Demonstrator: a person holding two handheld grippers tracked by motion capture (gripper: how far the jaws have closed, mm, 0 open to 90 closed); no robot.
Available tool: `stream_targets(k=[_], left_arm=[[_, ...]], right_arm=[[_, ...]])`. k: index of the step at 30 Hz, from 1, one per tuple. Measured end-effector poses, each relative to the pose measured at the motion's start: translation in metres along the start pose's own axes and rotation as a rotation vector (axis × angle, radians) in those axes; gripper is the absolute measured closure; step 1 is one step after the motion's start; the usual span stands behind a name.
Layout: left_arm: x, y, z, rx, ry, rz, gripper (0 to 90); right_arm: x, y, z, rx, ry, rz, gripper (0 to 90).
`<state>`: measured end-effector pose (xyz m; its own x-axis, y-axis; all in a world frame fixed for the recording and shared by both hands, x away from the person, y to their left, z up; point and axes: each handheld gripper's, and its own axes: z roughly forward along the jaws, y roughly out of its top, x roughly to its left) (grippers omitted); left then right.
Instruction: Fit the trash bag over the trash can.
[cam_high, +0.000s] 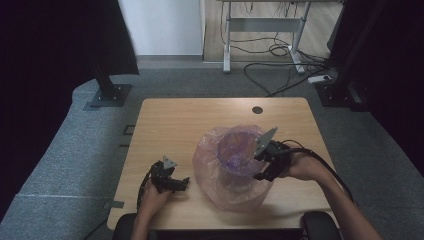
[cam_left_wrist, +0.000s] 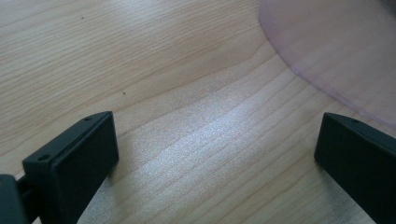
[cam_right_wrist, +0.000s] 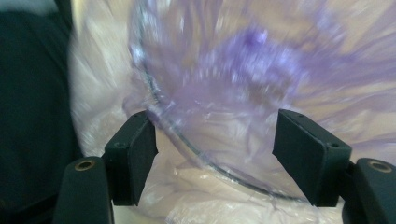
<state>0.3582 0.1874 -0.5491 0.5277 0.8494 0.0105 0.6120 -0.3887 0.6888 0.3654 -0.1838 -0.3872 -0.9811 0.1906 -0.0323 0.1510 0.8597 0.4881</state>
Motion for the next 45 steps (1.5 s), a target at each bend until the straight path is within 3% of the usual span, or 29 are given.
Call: stream_targets(k=[2,4,7,9,11,13,16,20,22,24,27,31,34,36,39,40,42,45], left_arm=[[0.0,0.0,0.0,0.001,-0.001,0.001,0.0],[0.0,0.0,0.0,0.001,0.0,0.001,0.0],[0.0,0.0,0.0,0.001,0.0,0.001,0.0],[0.0,0.0,0.0,0.001,0.0,0.001,0.0],[0.0,0.0,0.0,0.0,0.0,0.0,0.0],[0.0,0.0,0.0,0.0,0.0,0.0,0.0],[0.0,0.0,0.0,0.0,0.001,0.0,0.0],[0.0,0.0,0.0,0.001,0.0,0.001,0.0],[0.0,0.0,0.0,0.0,0.0,0.0,0.0],[0.0,0.0,0.0,0.0,0.001,0.0,0.0],[0.0,0.0,0.0,0.001,0.0,0.001,0.0],[0.0,0.0,0.0,0.001,0.0,0.001,0.0],[0.0,0.0,0.0,0.001,0.0,0.001,0.0],[0.0,0.0,0.0,0.001,0.0,0.001,0.0],[0.0,0.0,0.0,0.001,0.001,0.0,0.0],[0.0,0.0,0.0,0.001,0.001,0.0,0.0],[0.0,0.0,0.0,0.001,0.001,0.0,0.0],[0.0,0.0,0.0,-0.001,0.002,-0.001,0.0]], right_arm=[[-0.002,-0.002,-0.016,-0.077,0.006,0.038,28.0],[-0.005,-0.004,-0.033,-0.12,-0.015,0.082,28.1],[-0.012,-0.009,-0.049,-0.162,-0.095,0.195,30.0],[-0.016,-0.012,-0.05,-0.15,-0.169,0.269,34.3],[-0.019,-0.013,-0.043,-0.118,-0.24,0.355,40.9],[-0.023,-0.016,-0.032,-0.102,-0.269,0.428,48.2],[-0.03,-0.016,-0.011,-0.048,-0.269,0.502,58.7],[-0.037,-0.014,0.011,0.0,-0.247,0.572,60.4],[-0.04,-0.014,0.017,0.028,-0.226,0.579,58.0],[-0.043,-0.015,0.019,0.028,-0.182,0.592,38.3],[-0.043,-0.015,0.007,-0.009,-0.212,0.584,26.0],[-0.036,-0.016,-0.025,-0.086,-0.25,0.533,26.1],[-0.024,-0.012,-0.041,-0.145,-0.249,0.477,26.0],[-0.012,-0.009,-0.038,-0.153,-0.212,0.43,25.4],[0.008,-0.009,-0.023,-0.105,-0.179,0.373,24.6],[0.014,-0.011,-0.019,-0.098,-0.18,0.362,22.9],[0.023,-0.017,-0.014,-0.086,-0.231,0.344,21.4],[0.03,-0.027,-0.011,-0.09,-0.257,0.36,22.6]])
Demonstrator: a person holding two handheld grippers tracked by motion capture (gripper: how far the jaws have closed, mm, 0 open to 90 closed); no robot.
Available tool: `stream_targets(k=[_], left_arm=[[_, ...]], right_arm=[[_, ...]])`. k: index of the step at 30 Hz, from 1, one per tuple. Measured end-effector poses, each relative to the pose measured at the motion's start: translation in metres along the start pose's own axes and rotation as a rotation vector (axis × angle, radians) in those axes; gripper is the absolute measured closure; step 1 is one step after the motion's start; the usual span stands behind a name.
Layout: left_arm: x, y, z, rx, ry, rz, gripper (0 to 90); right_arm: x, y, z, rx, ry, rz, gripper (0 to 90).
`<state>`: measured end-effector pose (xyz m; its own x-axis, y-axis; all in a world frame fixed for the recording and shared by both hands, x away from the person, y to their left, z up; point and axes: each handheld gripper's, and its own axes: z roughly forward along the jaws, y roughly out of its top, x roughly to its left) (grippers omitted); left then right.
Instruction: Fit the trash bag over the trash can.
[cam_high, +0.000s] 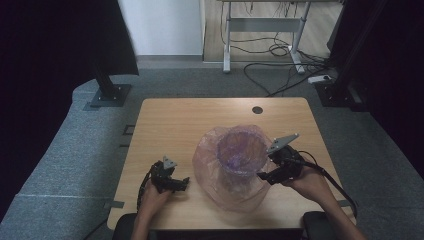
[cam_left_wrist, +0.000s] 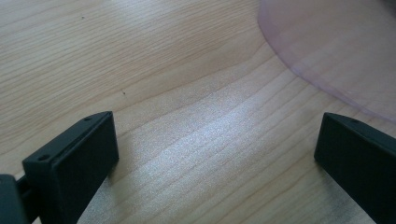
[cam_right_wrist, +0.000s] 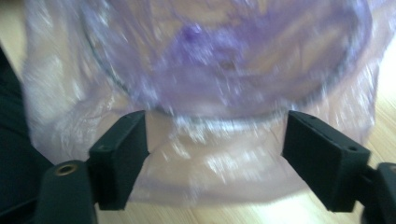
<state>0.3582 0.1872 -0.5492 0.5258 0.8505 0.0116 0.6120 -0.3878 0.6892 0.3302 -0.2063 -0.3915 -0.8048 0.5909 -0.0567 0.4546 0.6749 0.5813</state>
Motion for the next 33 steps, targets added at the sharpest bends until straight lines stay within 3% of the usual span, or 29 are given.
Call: stream_targets(k=[2,5,8,12,16,23,33], left_arm=[[0.0,0.0,0.0,0.0,0.0,0.0,0.0],[0.0,0.0,0.0,0.002,0.0,0.0,0.0],[0.0,0.0,0.0,0.002,0.0,0.0,0.0],[0.0,0.0,0.0,0.001,0.0,-0.001,0.0],[0.0,0.0,0.0,0.001,0.001,-0.001,0.0],[0.0,0.0,0.0,0.002,0.001,0.0,0.0],[0.0,0.0,0.0,0.003,0.0,-0.001,0.0]], right_arm=[[-0.001,-0.005,-0.001,0.021,-0.016,0.001,19.9],[-0.016,-0.011,-0.014,-0.056,0.037,0.07,19.6],[-0.032,-0.02,-0.022,-0.083,-0.009,0.112,14.6],[-0.049,-0.034,-0.023,-0.105,-0.046,0.132,13.0],[-0.064,-0.05,-0.013,-0.095,-0.081,0.178,0.0],[-0.082,-0.081,0.009,-0.081,-0.124,0.239,0.0],[-0.094,-0.119,0.051,-0.041,-0.213,0.293,0.0]])
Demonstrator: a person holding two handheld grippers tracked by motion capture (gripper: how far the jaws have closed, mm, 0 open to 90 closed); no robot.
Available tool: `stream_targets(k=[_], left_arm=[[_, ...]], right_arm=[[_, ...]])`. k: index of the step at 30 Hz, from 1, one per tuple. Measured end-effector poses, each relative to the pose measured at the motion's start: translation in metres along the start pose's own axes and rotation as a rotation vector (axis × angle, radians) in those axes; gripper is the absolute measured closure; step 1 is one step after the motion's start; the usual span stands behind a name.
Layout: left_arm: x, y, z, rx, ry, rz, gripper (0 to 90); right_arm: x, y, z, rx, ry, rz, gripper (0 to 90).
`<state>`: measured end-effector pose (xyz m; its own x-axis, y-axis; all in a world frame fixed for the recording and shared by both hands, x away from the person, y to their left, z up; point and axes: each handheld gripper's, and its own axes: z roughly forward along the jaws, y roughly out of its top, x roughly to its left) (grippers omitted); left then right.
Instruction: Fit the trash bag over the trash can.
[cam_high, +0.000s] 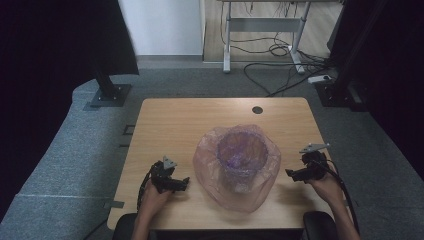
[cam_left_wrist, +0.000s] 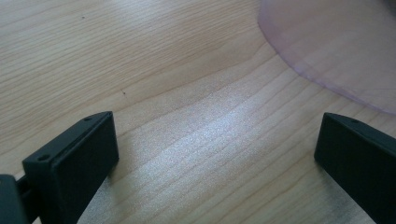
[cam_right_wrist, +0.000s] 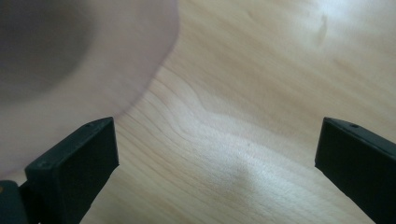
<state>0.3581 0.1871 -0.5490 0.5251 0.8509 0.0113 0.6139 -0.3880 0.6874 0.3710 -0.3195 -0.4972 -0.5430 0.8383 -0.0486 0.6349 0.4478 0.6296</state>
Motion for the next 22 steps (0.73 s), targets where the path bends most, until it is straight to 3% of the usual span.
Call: stream_targets(k=[9,11,15,22], left_arm=[[0.0,0.0,0.0,0.0,0.002,-0.002,0.0],[0.0,0.0,0.0,0.0,0.003,-0.002,0.0],[-0.001,0.0,0.0,0.0,0.004,-0.003,0.0],[-0.001,0.0,0.0,0.0,0.004,-0.003,0.0]], right_arm=[[-0.005,-0.034,0.034,-0.054,-0.008,0.116,0.0],[-0.007,-0.04,0.038,-0.051,-0.02,0.121,0.0],[-0.01,-0.047,0.039,-0.11,-0.051,0.139,0.0],[-0.01,-0.048,0.039,-0.111,-0.059,0.146,0.0]])
